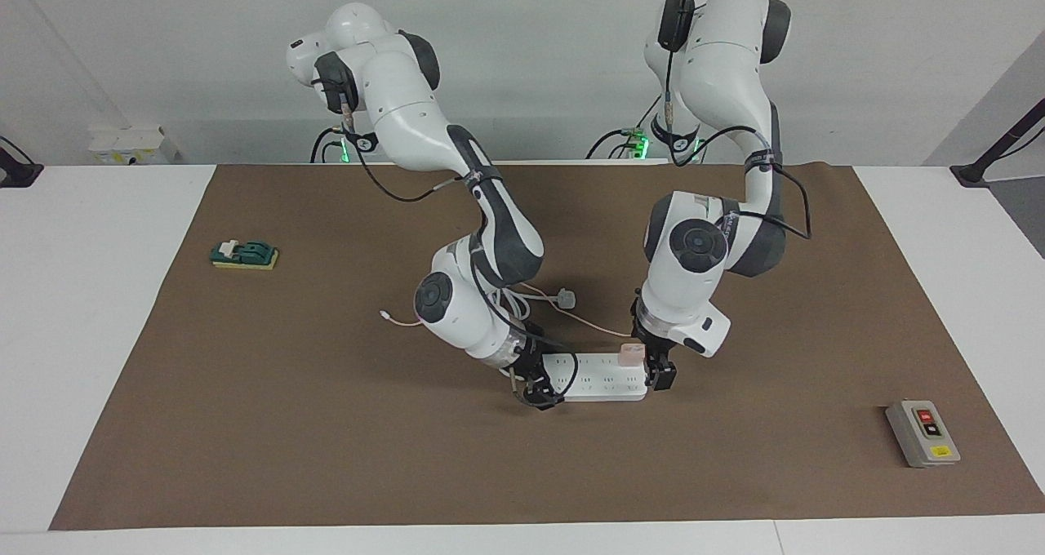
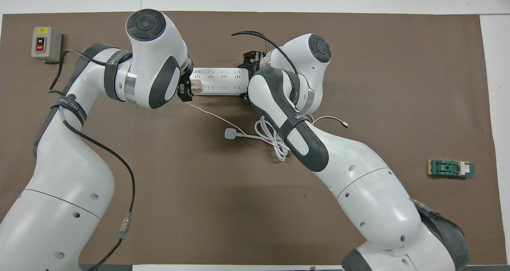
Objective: Unplug charger and place it aside
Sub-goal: 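Grasp the pink charger with the left gripper while the right gripper holds the strip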
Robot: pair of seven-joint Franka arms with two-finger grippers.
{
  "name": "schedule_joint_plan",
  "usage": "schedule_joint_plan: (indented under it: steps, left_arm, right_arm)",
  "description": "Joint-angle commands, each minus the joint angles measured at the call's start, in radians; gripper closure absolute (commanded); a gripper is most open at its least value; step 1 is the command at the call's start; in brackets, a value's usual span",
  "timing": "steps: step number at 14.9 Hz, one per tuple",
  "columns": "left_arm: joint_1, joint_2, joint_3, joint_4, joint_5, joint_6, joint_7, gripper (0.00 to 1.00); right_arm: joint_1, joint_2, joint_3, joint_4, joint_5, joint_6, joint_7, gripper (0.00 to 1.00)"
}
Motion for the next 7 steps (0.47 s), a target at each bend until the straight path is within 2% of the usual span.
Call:
schedule_joint_plan:
  steps: [1,3,6,7]
  left_arm:
    - [-0.022,-0.036,0.013,-0.057,0.022,0.044,-0.012,0.0]
    - [-0.038,-0.043,0.013,-0.068,0.022,0.047,-0.013,0.0]
    - [-0.045,-0.053,0.015,-0.09,0.022,0.048,-0.013,0.0]
    - [-0.045,-0.053,0.015,-0.09,0.022,0.05,-0.013,0.11]
  right_arm:
    - [-0.004,0.027,0.003,0.018,-0.013,0.003,-0.023,0.21]
    - [-0.007,0.027,0.005,0.018,-0.011,0.004,-0.043,0.77]
    - [-0.005,0.027,0.005,0.015,-0.002,0.01,-0.051,0.78]
    - [-0.005,0.027,0.005,0.014,0.0,0.02,-0.053,0.78]
